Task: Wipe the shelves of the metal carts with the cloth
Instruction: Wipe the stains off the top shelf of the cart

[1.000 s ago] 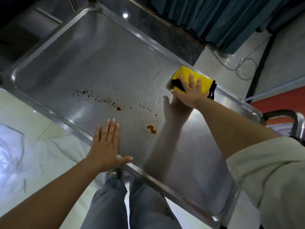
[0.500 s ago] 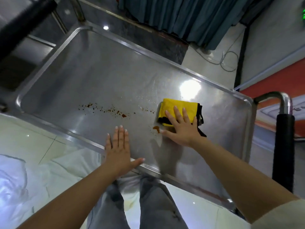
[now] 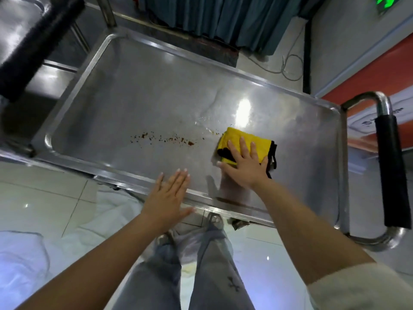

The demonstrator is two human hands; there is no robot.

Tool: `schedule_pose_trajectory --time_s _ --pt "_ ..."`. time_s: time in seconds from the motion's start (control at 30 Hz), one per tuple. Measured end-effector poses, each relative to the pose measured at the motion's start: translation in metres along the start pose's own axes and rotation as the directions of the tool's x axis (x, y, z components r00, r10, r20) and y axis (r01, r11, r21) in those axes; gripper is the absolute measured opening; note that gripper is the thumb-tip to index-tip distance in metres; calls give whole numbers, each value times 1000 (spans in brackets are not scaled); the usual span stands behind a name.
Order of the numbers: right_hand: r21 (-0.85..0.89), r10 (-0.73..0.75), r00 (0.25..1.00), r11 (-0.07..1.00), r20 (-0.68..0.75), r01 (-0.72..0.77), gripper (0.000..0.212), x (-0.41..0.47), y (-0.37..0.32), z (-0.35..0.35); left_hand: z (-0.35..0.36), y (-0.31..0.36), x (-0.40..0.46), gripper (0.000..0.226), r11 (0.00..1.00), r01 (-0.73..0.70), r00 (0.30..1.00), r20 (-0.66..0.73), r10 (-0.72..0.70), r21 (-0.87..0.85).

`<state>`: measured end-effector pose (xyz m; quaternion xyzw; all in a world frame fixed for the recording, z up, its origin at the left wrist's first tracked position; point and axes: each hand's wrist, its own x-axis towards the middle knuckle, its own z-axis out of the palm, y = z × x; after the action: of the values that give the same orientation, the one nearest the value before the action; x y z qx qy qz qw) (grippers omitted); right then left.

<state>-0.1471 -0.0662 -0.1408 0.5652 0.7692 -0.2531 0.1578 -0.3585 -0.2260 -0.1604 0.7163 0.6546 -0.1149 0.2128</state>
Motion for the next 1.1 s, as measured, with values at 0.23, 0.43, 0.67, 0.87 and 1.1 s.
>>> schedule_pose_trajectory --time_s 0.23,0.43,0.67,0.87,1.1 --pt "-94 -103 994 990 24 104 87 -56 -17 36 -6 -49 -2 107 910 389 914 -66 -401 -143" --pt "-153 -190 980 968 62 198 80 -68 -18 45 -8 -52 2 113 882 425 898 -25 -438 -202" --pt "-175 -219 973 958 78 229 79 7 -22 -2 -12 -55 8 110 876 444 894 23 -448 -188" --pt "-147 -187 981 970 58 194 80 98 -28 -52 -13 -54 8 107 863 477 879 77 -471 -169" --pt "-136 -165 986 977 23 167 85 180 -40 -97 -15 -52 9 111 850 504 864 94 -495 -154"
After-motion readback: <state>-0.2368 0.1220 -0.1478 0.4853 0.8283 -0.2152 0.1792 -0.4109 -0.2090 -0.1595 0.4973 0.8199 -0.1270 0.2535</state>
